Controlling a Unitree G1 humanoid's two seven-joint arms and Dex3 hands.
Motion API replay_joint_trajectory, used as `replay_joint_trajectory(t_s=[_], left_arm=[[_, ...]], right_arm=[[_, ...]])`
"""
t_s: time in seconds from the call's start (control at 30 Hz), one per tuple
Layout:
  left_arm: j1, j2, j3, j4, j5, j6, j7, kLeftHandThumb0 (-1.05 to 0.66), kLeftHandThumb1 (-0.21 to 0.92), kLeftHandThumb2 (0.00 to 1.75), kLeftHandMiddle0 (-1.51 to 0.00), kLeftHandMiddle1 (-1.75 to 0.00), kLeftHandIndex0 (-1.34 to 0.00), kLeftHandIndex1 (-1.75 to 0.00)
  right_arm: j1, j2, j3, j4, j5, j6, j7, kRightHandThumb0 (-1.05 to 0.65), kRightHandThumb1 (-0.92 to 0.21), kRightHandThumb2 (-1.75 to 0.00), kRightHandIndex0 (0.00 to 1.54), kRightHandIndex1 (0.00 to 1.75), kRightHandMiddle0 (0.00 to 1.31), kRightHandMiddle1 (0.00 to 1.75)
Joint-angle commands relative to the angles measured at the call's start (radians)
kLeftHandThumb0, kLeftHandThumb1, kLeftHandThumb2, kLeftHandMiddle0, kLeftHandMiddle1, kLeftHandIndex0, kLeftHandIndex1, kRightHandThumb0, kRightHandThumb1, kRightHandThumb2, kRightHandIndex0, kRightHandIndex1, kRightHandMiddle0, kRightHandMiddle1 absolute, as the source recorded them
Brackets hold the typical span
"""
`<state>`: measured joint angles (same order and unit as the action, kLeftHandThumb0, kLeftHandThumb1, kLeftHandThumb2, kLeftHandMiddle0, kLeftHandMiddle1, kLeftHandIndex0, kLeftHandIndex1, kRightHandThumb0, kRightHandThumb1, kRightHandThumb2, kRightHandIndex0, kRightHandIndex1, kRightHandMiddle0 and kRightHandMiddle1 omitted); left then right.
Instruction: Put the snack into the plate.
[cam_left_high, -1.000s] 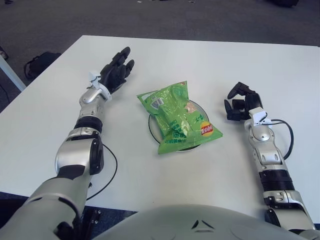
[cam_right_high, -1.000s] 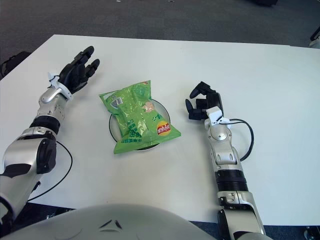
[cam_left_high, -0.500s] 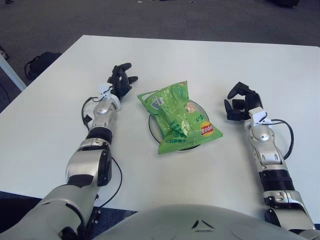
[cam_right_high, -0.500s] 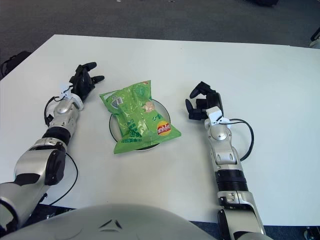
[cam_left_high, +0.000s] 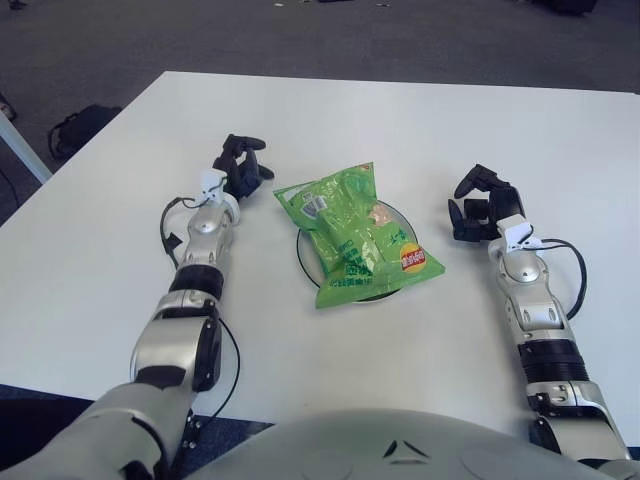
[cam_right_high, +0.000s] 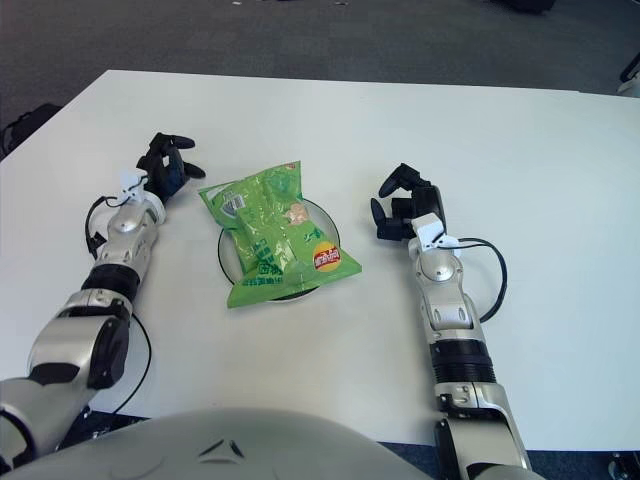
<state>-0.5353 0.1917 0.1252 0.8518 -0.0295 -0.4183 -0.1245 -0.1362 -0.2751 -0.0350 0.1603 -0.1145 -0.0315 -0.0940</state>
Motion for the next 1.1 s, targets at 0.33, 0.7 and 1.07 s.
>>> replay_joint_trajectory(t_s=[0.33,0.7,1.07], left_arm=[[0.227,-0.047,-0.068,-0.131,0.041,0.003,0.018,-0.4,0.59,0.98,-1.13,-1.75,-0.41,-1.75],[0.299,-0.056,-0.086,-0.212,0.044,-0.029,0.008,-0.41,0.55,1.02,-1.18,-1.75,-0.43,-1.75],[0.303,-0.058,-0.086,-0.202,0.05,-0.044,0.011,-0.41,0.56,1.01,-1.18,-1.75,-0.43,-1.75]], right_arm=[[0.121,0.004,0.007,0.061,-0.012,0.07,0.037,-0.48,-0.33,-1.3,1.29,1.75,0.61,1.75],[0.138,0.04,-0.039,0.047,0.024,0.044,0.0,-0.48,-0.32,-1.31,1.3,1.75,0.61,1.75],[0.135,0.122,-0.129,0.034,0.108,0.019,-0.064,-0.49,-0.29,-1.35,1.31,1.75,0.64,1.75]])
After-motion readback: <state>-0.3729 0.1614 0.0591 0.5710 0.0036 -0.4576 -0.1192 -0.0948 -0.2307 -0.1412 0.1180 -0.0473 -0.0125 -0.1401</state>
